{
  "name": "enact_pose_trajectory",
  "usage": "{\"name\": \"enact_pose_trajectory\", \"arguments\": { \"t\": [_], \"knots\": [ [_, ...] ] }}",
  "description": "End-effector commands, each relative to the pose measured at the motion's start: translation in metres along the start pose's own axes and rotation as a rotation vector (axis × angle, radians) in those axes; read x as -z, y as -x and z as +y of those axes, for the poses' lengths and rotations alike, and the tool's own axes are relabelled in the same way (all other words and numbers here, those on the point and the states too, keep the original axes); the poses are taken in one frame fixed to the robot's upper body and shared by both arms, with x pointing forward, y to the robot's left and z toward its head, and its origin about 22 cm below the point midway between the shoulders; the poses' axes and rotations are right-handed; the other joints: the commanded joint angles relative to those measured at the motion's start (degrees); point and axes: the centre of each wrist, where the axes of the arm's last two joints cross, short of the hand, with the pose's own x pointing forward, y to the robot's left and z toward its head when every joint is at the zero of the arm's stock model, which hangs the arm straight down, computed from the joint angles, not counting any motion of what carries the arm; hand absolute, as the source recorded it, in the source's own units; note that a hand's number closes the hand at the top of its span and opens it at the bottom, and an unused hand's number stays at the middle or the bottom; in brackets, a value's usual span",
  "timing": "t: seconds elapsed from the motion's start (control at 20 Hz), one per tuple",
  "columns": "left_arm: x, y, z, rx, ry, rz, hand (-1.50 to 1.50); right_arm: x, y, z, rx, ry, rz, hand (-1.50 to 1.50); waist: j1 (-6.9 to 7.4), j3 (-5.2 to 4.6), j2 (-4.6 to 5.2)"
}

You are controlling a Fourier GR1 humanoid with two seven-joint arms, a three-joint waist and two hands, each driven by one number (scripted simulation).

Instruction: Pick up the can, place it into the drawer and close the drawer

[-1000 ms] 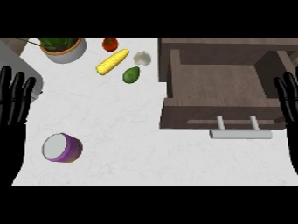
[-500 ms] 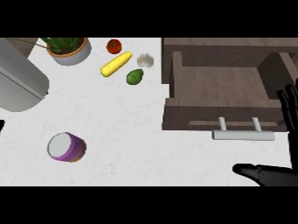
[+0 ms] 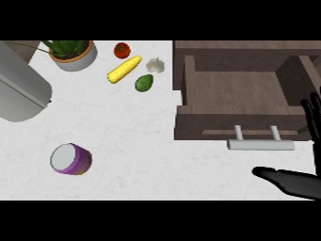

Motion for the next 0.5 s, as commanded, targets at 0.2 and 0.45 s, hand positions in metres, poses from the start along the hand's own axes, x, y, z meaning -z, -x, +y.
{"name": "enact_pose_trajectory", "arguments": {
  "t": [0.2, 0.45],
  "knots": [
    [0.022, 0.002, 0.000, 0.001, 0.014, 0.036, -1.50, -0.008, 0.013, -0.003, -0.002, -0.015, 0.002, -1.50, -0.38, 0.01, 0.06],
    [0.024, 0.040, -0.025, 0.010, 0.012, 0.090, -1.50, -0.026, 0.006, -0.022, 0.000, -0.007, 0.002, -1.50, -0.67, 0.01, 0.04]
  ]
}}
